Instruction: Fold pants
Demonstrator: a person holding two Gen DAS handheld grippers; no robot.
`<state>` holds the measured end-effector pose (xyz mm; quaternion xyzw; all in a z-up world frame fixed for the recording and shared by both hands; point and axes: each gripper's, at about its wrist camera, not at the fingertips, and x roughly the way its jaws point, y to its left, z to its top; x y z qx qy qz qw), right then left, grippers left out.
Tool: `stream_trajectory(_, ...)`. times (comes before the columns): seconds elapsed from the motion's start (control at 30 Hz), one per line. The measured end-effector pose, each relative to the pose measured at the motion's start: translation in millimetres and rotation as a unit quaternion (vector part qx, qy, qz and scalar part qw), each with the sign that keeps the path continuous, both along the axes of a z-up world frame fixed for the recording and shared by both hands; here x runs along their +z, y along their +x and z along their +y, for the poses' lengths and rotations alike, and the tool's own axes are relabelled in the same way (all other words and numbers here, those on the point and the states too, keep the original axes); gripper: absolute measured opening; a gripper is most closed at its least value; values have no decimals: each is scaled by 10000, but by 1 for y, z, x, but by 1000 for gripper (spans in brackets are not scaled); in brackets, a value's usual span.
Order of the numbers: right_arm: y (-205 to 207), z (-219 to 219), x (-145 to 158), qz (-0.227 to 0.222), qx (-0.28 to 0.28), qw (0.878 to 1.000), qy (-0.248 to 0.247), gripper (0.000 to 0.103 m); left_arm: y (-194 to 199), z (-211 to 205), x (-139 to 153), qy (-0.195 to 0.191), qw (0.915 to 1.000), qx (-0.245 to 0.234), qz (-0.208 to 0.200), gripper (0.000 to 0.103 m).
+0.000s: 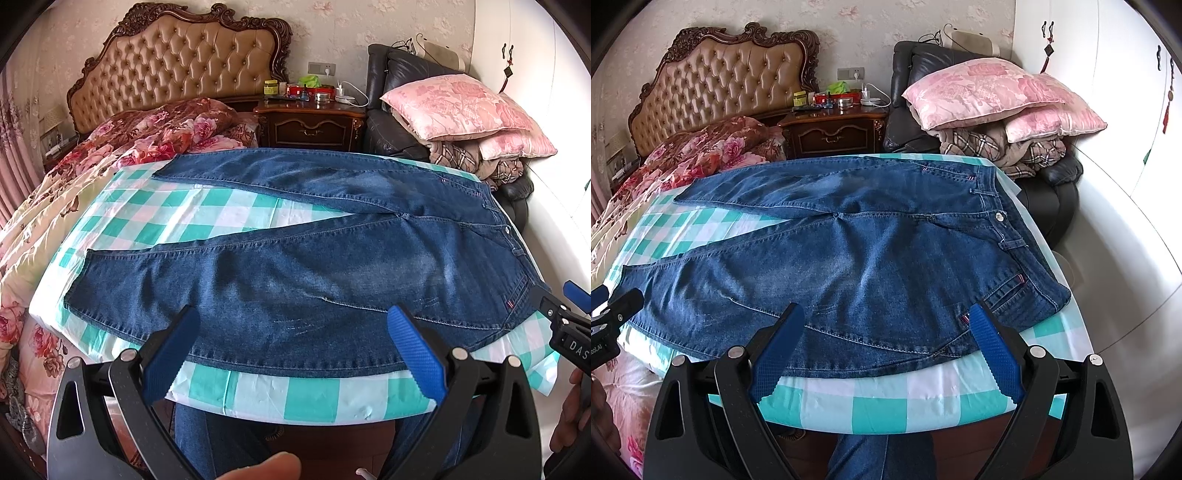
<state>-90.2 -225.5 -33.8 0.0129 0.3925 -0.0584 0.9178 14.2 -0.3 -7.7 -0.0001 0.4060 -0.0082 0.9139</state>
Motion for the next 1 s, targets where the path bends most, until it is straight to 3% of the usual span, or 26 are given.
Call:
stream_trajectory(0.2, 4, -7, -3, 94, 72, 9996, 257, 88, 2, 1, -3, -46, 10000, 35, 45, 101)
stream_trajectory(0.4, 48, -70, -11, 283, -157, 9951, 929, 88, 15, 18, -23, -400, 9989, 93, 215, 101)
stream_trajectory(0.5, 102, -134, -16, 408, -720, 9942, 688, 88, 23, 33, -34, -689, 9973, 100, 245, 101)
stream_trajectory(0.7, 226, -246, -39, 874, -1395, 9800, 1120, 86, 43, 47, -56, -814, 9958, 156, 383, 101)
stream_trajectory(0.8, 290, -280, -51, 1020, -1473, 9784, 1033, 75, 55, 51, -67, -769, 9953, 232, 535, 101)
stream_trajectory(1.0, 368, -307, -80, 1245, -1321, 9776, 1061, 67, 81, 60, -86, -540, 9945, 434, 780, 101)
